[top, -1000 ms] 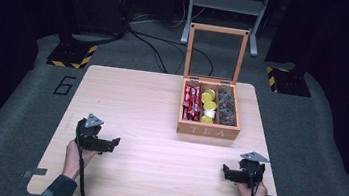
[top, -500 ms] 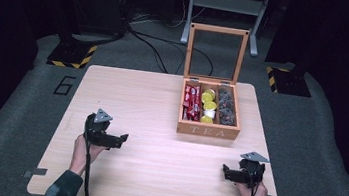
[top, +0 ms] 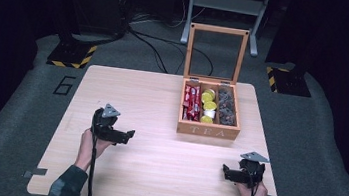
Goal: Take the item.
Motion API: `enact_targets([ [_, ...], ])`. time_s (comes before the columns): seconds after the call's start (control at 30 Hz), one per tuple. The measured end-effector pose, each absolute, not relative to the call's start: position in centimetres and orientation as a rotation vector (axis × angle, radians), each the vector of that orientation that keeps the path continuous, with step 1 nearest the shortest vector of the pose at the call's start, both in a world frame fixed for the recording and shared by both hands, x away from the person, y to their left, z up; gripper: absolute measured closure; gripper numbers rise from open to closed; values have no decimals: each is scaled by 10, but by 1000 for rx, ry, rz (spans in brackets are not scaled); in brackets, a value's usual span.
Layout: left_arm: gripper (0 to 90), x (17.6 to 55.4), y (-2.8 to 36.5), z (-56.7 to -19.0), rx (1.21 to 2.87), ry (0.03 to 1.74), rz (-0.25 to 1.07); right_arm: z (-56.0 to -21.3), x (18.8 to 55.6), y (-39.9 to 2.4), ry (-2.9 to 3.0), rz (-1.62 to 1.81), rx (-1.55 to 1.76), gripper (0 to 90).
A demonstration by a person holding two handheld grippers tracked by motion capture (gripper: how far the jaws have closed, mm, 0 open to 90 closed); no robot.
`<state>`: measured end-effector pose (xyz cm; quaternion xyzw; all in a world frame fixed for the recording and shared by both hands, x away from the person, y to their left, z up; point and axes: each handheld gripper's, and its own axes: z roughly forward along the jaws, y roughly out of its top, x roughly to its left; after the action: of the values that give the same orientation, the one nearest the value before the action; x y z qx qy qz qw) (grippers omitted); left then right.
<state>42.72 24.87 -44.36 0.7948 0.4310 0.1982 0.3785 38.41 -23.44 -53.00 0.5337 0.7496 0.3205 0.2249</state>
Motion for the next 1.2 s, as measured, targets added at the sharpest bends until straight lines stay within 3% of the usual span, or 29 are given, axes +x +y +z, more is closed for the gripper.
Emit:
enact_targets([
  [1.2, 47, 471, 192, -415, 2076, 987, 460, -530, 384, -234, 2069, 884, 1472, 0],
])
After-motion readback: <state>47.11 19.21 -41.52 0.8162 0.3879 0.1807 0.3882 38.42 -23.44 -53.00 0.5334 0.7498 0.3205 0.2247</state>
